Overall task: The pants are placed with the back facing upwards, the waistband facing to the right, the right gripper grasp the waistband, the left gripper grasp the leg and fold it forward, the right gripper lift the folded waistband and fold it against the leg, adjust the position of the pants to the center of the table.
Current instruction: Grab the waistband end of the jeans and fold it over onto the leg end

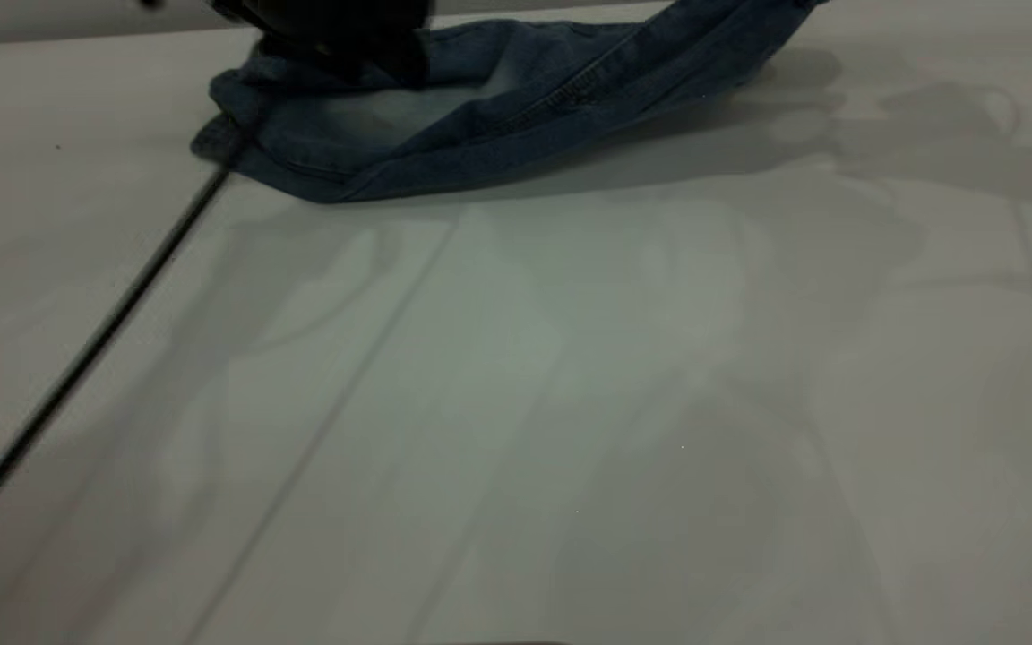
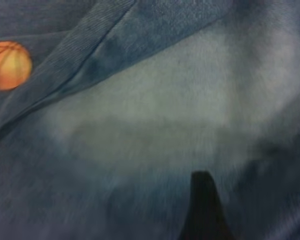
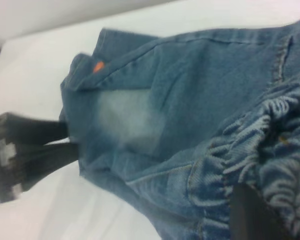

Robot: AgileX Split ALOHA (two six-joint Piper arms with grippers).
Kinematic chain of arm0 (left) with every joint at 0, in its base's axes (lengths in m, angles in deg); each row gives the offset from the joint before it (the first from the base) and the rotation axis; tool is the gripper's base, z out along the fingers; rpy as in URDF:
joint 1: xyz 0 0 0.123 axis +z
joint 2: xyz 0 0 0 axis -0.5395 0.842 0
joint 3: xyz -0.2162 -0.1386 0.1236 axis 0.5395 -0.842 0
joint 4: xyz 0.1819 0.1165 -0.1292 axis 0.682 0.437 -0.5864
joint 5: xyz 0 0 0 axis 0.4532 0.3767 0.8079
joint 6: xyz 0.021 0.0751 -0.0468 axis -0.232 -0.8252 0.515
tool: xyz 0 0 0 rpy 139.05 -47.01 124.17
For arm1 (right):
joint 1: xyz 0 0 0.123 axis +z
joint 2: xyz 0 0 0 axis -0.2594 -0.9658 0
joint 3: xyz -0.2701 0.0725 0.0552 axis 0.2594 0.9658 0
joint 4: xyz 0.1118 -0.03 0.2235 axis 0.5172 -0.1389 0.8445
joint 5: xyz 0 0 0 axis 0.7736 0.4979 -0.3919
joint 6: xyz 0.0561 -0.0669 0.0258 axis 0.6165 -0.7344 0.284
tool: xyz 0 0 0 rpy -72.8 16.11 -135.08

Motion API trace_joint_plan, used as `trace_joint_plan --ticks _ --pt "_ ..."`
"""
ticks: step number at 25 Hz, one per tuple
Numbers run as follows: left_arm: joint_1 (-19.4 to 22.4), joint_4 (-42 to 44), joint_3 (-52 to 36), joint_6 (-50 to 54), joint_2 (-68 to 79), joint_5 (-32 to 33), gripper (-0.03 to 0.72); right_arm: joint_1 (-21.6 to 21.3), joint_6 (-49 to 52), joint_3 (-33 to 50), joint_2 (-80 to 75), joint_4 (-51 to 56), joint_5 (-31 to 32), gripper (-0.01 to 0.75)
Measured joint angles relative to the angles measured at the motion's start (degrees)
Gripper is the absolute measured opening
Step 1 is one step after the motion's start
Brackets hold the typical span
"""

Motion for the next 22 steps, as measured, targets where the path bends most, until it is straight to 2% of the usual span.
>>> trace_joint_plan --ticks 4,9,16,19,22 --pt "-2.4 0.0 4.8 0.0 5.8 0.5 0.453 0.0 3.6 0.0 1.9 -4.8 2.4 0.054" --pt "-6.4 0.0 8.3 0.0 10.1 1.9 0.453 0.0 4.0 0.0 4.3 -5.5 4.7 0.054" --pt "-12.1 0.0 9.1 -0.1 10.6 2.8 0.453 0.0 4.0 0.0 7.8 -5.8 5.5 0.054" --pt "-12.8 0.4 10.8 -0.1 10.6 7.5 0.453 0.0 4.0 0.0 8.9 -6.3 5.9 0.054" --pt "-11.7 3.2 13.4 -0.1 9.5 14.4 0.453 0.0 4.0 0.0 9.4 -6.6 6.7 0.054"
